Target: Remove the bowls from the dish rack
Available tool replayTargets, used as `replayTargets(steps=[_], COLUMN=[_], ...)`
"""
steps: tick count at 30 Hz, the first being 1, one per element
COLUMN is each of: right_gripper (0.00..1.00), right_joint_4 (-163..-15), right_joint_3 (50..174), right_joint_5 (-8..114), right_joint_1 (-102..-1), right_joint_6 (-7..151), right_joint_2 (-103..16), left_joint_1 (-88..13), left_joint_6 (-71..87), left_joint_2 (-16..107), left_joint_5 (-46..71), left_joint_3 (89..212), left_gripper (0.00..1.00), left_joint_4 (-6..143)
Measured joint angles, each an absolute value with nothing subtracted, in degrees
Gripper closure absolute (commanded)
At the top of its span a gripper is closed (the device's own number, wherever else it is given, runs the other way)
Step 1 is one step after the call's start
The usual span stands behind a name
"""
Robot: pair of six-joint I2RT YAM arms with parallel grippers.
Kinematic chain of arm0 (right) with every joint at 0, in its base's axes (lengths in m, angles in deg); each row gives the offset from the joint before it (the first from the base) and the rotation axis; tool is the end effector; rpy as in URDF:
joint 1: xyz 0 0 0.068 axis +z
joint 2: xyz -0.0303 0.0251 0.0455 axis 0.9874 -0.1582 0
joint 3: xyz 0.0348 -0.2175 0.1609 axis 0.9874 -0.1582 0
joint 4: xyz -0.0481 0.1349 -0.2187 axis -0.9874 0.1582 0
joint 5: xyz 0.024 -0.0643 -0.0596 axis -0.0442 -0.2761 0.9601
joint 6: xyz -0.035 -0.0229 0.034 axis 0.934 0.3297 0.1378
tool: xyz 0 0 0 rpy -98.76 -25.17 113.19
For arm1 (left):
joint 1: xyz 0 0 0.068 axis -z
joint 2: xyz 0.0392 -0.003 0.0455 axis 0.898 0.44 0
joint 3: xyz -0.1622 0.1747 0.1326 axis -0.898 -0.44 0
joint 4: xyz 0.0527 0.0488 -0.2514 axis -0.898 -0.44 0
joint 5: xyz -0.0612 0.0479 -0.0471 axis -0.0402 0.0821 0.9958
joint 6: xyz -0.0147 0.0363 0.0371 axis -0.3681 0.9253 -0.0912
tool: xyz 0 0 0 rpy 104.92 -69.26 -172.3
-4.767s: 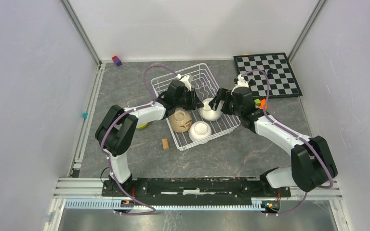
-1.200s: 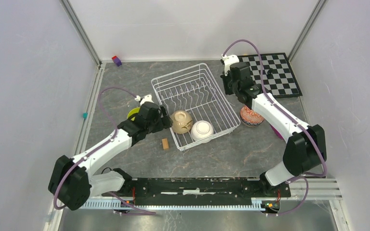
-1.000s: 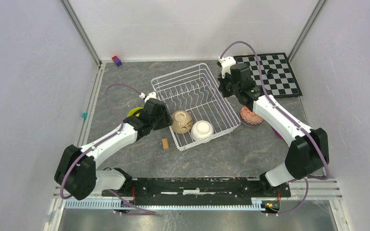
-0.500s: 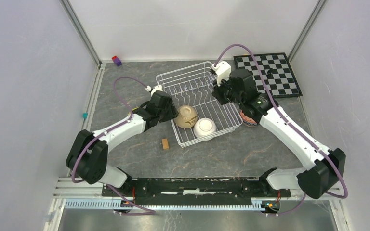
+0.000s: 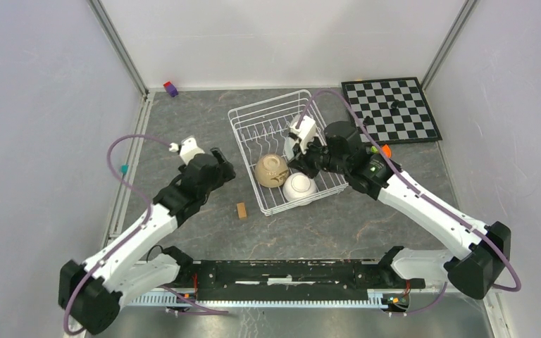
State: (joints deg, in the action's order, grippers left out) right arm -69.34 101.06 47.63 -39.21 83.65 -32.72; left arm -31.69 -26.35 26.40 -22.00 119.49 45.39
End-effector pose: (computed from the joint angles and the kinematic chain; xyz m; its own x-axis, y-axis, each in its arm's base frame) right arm 0.2024 0.1909 0.3502 -0.2596 -0.3418 -0.9032 -0.8224 0.5685 0.0212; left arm 0.1878 -0.0995 0.2641 -0.4729 -0.4643 -0.7489 -0.2395 0.8857 -0.3978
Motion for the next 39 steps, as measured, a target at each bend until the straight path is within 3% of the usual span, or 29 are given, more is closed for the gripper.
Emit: replayTargets(steps=[6, 15, 31, 39], right_gripper=[1.0, 1.0, 1.0, 1.0], right_joint_4=[-71.09, -75.07, -71.86, -62.04], right_joint_3=[101.04, 97.28, 84.38, 87.4], right_joint_5=[44.74, 42.97, 41.94, 48.74], right_joint_1=[-30.05, -15.73, -13.74, -11.78], right_joint_6=[87.08, 94.41, 105.62, 115.61], right_joint_2=[-33.18, -33.64, -19.33, -28.37], left_joint_1=[-32.02, -32.08, -32.28, -32.26], left_joint_6=[-29.08, -23.42, -10.22, -9.93], left_joint_2=[14.75, 12.68, 24.02, 29.33], left_joint_5=[-23.84, -17.48, 16.07, 25.89], left_joint_3=[118.25, 134.29, 147.05, 147.16], left_gripper=[0.13, 0.13, 0.1, 0.17], left_joint_4=[35.67, 25.72, 18.58, 20.56])
